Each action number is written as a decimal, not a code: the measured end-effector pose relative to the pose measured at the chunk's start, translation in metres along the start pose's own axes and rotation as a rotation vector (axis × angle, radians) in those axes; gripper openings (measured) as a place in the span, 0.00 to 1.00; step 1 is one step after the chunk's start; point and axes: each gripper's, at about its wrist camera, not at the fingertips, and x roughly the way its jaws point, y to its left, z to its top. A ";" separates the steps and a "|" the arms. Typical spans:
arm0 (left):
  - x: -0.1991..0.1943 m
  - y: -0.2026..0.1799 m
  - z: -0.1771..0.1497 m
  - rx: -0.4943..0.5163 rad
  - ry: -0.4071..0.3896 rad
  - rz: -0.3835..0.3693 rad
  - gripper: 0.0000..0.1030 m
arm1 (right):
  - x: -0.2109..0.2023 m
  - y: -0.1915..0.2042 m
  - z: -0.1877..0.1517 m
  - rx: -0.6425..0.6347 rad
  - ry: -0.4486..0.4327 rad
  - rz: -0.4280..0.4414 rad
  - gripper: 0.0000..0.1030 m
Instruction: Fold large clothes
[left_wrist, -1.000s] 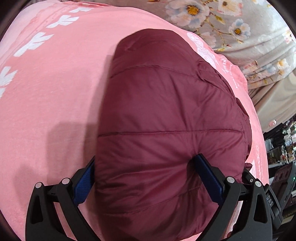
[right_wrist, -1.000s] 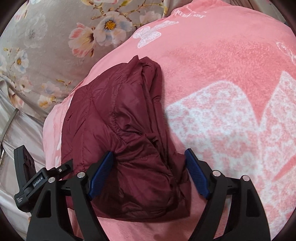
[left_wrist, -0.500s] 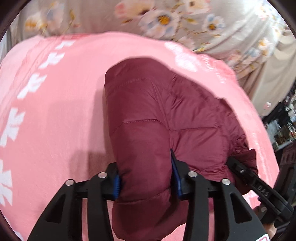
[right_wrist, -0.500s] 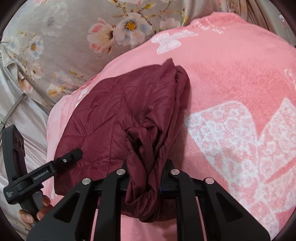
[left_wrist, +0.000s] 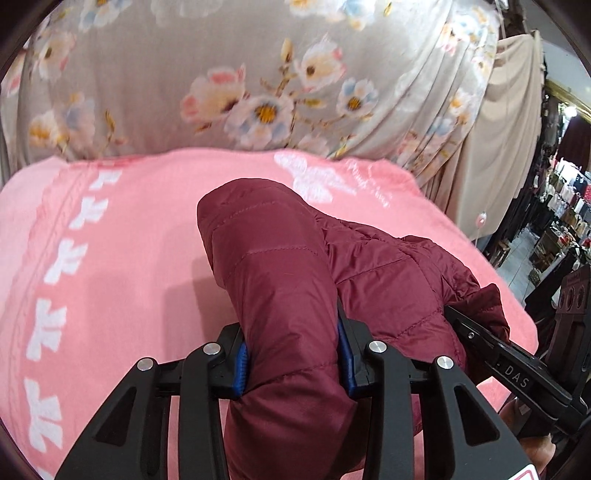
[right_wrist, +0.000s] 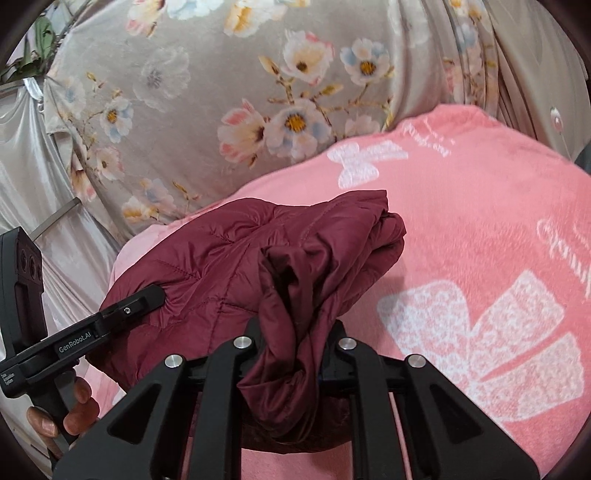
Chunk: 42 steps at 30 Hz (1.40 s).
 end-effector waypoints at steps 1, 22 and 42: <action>-0.004 0.000 0.003 0.004 -0.013 -0.002 0.33 | -0.003 0.005 0.005 -0.017 -0.020 -0.003 0.12; -0.054 0.037 0.104 0.082 -0.258 0.058 0.33 | 0.012 0.104 0.107 -0.249 -0.245 0.040 0.12; -0.045 0.186 0.149 0.124 -0.535 0.147 0.33 | 0.147 0.207 0.144 -0.443 -0.389 0.225 0.12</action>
